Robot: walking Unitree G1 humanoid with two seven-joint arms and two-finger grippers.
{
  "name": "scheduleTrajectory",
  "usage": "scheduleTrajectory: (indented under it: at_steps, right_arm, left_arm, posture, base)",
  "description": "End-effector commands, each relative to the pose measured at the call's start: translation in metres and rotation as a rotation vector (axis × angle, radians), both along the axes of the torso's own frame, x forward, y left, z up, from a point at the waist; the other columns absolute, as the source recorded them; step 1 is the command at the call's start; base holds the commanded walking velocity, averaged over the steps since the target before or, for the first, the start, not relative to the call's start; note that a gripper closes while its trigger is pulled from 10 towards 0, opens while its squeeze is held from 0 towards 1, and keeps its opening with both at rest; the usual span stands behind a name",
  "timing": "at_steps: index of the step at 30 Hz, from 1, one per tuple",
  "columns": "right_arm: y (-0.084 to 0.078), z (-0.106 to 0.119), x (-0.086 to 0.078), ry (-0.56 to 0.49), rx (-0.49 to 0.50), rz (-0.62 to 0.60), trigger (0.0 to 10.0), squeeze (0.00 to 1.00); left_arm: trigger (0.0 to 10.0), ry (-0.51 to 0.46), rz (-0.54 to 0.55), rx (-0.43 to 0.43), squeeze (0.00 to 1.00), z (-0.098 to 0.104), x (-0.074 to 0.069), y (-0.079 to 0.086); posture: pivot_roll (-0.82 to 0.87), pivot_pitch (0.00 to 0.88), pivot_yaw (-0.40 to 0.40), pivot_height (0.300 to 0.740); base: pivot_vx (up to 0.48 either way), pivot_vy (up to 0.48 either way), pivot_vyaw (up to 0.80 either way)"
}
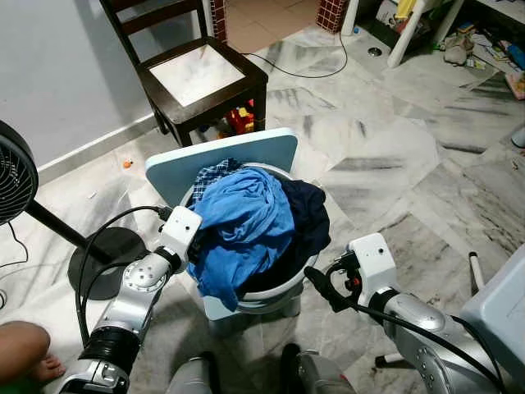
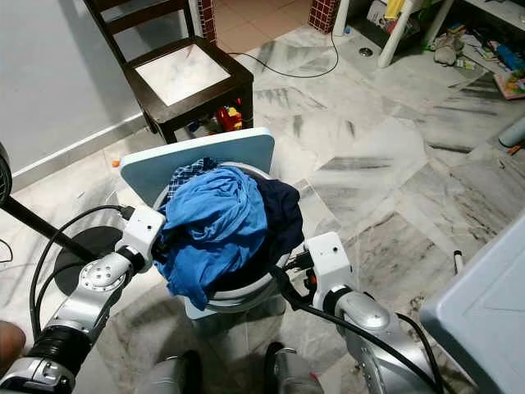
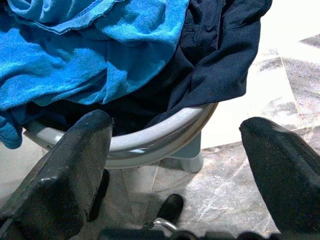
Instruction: Hang hanger
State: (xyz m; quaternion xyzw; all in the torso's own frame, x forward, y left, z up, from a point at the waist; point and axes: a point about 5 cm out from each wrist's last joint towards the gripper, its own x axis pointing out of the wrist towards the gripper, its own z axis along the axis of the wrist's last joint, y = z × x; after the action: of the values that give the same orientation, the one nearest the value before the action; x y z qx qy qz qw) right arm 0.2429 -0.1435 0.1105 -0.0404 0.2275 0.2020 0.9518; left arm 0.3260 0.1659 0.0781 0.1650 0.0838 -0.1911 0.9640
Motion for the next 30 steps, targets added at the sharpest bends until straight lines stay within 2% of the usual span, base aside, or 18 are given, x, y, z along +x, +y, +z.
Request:
scheduleTrajectory:
  at_steps: [1, 4, 7, 8, 9, 11, 13, 14, 15, 17, 19, 20, 23, 24, 27, 30]
  right_arm:
    - [0.000, -0.004, -0.003, 0.012, -0.005, -0.004, 10.0, 0.00]
    - [0.000, -0.003, -0.002, 0.010, -0.004, -0.006, 10.0, 0.00]
    - [0.003, -0.002, -0.002, 0.004, 0.016, 0.001, 10.0, 0.00]
    - [0.003, -0.002, -0.002, 0.004, 0.016, 0.001, 10.0, 0.00]
    - [0.004, -0.002, -0.003, 0.002, 0.025, 0.010, 10.0, 0.00]
    - [0.005, -0.002, -0.003, 0.002, 0.026, 0.012, 10.0, 0.00]
    - [0.005, -0.002, -0.002, 0.003, 0.027, 0.013, 10.0, 0.00]
    - [0.005, -0.002, -0.002, 0.003, 0.027, 0.013, 10.0, 0.00]
    - [0.005, -0.003, -0.002, 0.003, 0.026, 0.011, 10.0, 0.00]
    - [0.004, -0.003, -0.001, 0.003, 0.025, 0.009, 10.0, 0.00]
    - [0.004, -0.004, -0.001, 0.003, 0.025, 0.007, 10.0, 0.00]
    - [0.004, -0.004, -0.001, 0.003, 0.025, 0.007, 10.0, 0.00]
    - [0.005, -0.005, -0.001, 0.004, 0.025, 0.005, 10.0, 0.00]
    - [0.005, -0.005, -0.001, 0.004, 0.025, 0.005, 10.0, 0.00]
    - [0.007, -0.006, 0.000, 0.005, 0.029, 0.005, 10.0, 0.00]
    - [0.008, -0.007, 0.000, 0.005, 0.031, 0.005, 10.0, 0.00]
  left_arm:
    - [0.0, 0.023, 0.000, -0.012, 0.00, -0.006, -0.003, 0.000]
    - [0.0, 0.008, -0.006, -0.047, 0.00, 0.000, -0.001, -0.006]
    - [0.0, 0.003, 0.004, -0.133, 0.00, 0.009, 0.003, -0.013]
    - [0.0, 0.003, 0.004, -0.133, 0.00, 0.009, 0.003, -0.013]
    - [0.0, -0.006, -0.003, -0.205, 0.00, 0.020, 0.006, -0.024]
    - [0.0, -0.008, -0.005, -0.231, 0.00, 0.024, 0.007, -0.027]
    - [0.0, -0.023, -0.032, -0.334, 0.00, 0.043, 0.010, -0.043]
    - [0.0, -0.023, -0.032, -0.334, 0.00, 0.043, 0.010, -0.043]
    - [0.0, -0.024, -0.052, -0.392, 0.00, 0.053, 0.010, -0.052]
    - [0.0, -0.018, -0.066, -0.440, 0.00, 0.061, 0.010, -0.059]
    - [0.0, 0.000, -0.076, -0.549, 0.00, 0.073, 0.010, -0.070]
    - [0.0, 0.000, -0.076, -0.549, 0.00, 0.073, 0.010, -0.070]
    - [0.0, 0.048, -0.103, -0.702, 0.00, 0.094, 0.007, -0.085]
    - [0.0, 0.048, -0.103, -0.702, 0.00, 0.094, 0.007, -0.085]
    - [0.0, 0.115, -0.077, -0.938, 0.00, 0.119, 0.007, -0.093]
    - [0.0, 0.130, -0.026, -1.063, 0.00, 0.127, 0.008, -0.088]
  posture:
    - [-0.02, 0.247, -0.007, 0.740]
    - [-0.02, 0.247, -0.007, 0.740]
    - [-0.01, 0.243, -0.004, 0.740]
    - [-0.01, 0.243, -0.004, 0.740]
    - [-0.01, 0.239, -0.003, 0.740]
    - [-0.01, 0.239, -0.003, 0.740]
    - [-0.01, 0.235, -0.002, 0.740]
    - [-0.01, 0.235, -0.002, 0.740]
    - [0.00, 0.235, -0.001, 0.740]
    - [0.00, 0.232, 0.001, 0.740]
    - [0.00, 0.232, 0.002, 0.740]
    - [0.00, 0.232, 0.002, 0.740]
    - [0.01, 0.228, 0.007, 0.740]
    - [0.01, 0.228, 0.007, 0.740]
    - [0.01, 0.224, 0.011, 0.740]
    - [0.01, 0.222, 0.012, 0.740]
  base:
    - [0.000, 0.000, 0.00]
    - [0.000, 0.000, 0.00]
    - [0.000, 0.000, 0.00]
    - [0.000, 0.000, 0.00]
    - [0.000, 0.000, 0.00]
    - [0.000, 0.000, 0.00]
    - [0.000, 0.000, 0.00]
    - [0.000, 0.000, 0.00]
    - [0.000, 0.000, 0.00]
    - [0.000, 0.000, 0.00]
    - [0.000, 0.000, 0.00]
    - [0.000, 0.000, 0.00]
    - [0.000, 0.000, 0.00]
    - [0.000, 0.000, 0.00]
    - [0.000, 0.000, 0.00]
    - [0.000, 0.000, 0.00]
